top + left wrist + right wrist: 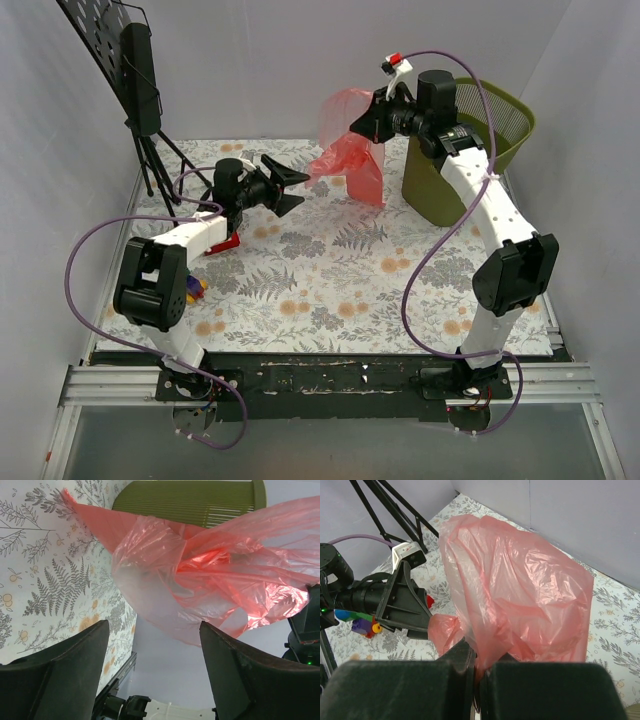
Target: Put the trash bags into the trash bin
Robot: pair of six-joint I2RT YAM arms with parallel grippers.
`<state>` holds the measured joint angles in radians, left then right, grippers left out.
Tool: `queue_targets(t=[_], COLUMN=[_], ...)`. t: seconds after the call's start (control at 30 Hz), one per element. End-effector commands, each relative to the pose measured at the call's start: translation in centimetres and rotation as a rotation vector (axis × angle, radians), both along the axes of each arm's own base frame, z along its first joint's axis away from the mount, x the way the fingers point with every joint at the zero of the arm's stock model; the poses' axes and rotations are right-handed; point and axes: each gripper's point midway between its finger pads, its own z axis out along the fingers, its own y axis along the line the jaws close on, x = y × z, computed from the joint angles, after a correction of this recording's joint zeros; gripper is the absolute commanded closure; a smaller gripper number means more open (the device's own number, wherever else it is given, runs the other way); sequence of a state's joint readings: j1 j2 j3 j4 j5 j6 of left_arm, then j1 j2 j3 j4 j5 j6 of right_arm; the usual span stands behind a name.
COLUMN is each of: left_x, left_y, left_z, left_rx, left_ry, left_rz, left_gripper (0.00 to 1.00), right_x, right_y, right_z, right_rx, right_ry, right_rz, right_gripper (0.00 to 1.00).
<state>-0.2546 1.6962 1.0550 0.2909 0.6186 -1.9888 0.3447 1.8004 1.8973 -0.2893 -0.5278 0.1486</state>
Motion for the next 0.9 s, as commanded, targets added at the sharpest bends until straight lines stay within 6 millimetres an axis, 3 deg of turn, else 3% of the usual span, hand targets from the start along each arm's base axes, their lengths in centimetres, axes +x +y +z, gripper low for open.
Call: queue_targets(t=[0.0,0.17,0.23,0.3,0.4,0.57,0.73,0.87], left_x=[1.3,2.2,2.5,3.0,3.8,3.6,1.2,-1.0], left_y=[-0.5,-1.7,-2.2,-2.3,-1.9,0.9,5.2,8.3], left_z=[3.5,4.6,4.5,4.1,2.7,0.8,0.7,-0.7], left_rx=[-0.102,-0.127,-0.125,-0.104,-0.055,0.073,0.229,0.306], left_ry=[0.001,-0.028,-0.040,-0.045,-0.035,-0.034,-0.139,-0.124], left_rz=[0.042,0.021,0.008,0.019,0.046,0.082,0.010,-0.032], left_gripper=[0.30,0.36,0.45,0.61,0.99,1.00,1.00,1.00], right_x=[0.5,0.4,0.6,0.8,1.1,1.4,2.4,1.7], right_y=[0.2,0.3,0.4,0.5,0.4,-1.5,-8.2,-11.0], right_z=[1.4,0.7,0.6,0.5,0.9,0.7,-2.2,-3.2], right_rx=[-0.001,-0.008,-0.007,-0.009,-0.014,-0.081,-0.206,-0.250], right_ry=[-0.053,-0.039,-0.038,-0.039,-0.055,-0.084,-0.066,-0.075], right_rz=[-0.003,-0.003,-0.001,-0.005,-0.013,-0.053,-0.195,-0.229], right_gripper=[0.99,0.99,0.99,0.99,0.99,0.99,0.99,0.99])
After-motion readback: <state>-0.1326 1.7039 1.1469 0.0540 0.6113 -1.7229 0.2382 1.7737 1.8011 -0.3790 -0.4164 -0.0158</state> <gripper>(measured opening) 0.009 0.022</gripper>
